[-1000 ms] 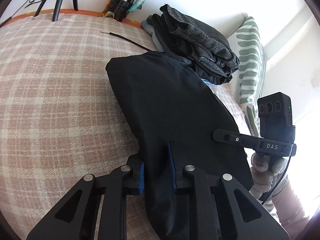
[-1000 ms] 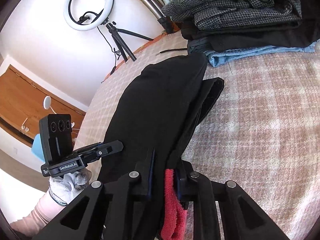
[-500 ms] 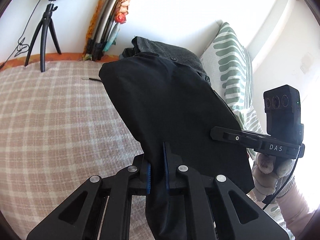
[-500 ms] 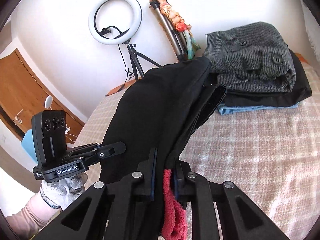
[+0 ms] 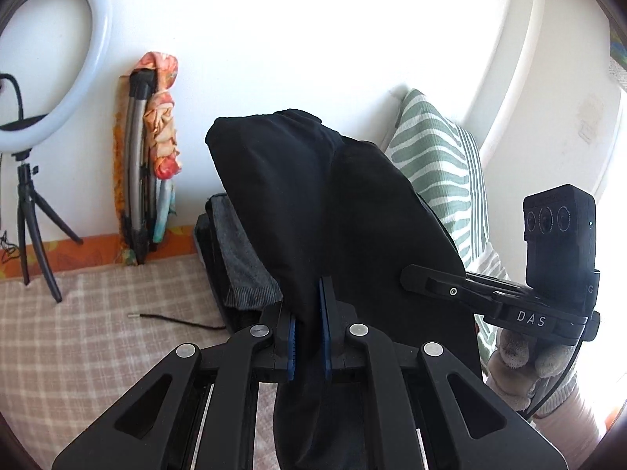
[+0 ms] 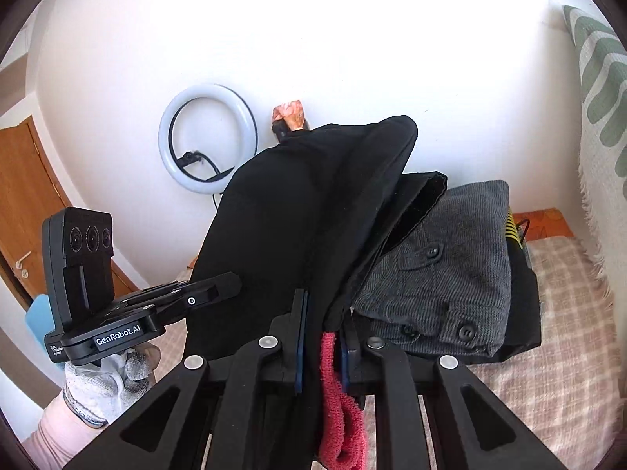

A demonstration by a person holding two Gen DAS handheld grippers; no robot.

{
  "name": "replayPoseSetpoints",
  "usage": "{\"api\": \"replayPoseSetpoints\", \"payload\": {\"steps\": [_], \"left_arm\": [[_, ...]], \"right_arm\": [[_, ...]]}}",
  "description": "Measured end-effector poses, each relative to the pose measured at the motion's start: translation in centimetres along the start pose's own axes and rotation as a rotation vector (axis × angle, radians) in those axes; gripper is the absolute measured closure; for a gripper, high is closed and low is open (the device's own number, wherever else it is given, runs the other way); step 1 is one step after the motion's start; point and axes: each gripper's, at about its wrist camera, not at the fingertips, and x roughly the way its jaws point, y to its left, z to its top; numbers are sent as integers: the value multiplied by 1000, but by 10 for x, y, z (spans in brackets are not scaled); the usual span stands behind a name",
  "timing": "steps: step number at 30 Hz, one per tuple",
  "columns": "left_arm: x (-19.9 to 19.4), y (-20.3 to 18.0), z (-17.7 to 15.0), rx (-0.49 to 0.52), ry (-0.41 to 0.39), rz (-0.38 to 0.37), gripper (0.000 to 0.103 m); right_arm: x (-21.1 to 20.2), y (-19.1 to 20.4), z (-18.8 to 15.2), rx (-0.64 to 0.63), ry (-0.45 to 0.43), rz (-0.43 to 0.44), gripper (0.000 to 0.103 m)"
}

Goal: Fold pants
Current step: 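Carry the trouser bundle with both grippers onto the clothes stack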

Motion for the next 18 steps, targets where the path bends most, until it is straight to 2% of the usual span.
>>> {"api": "replayPoseSetpoints", "payload": {"steps": [5,9,18], "left_arm": [[34,-4,40,-2,-12,-5,95],[68,-6,56,15,2,-3,95],[157,25,57,17,81,32,95]], "right_arm": [[7,-23,45,6,-30,-41,92],[24,-53,66,34,-27,-62,92],[83,-121,69,77,48,-109,92]]}}
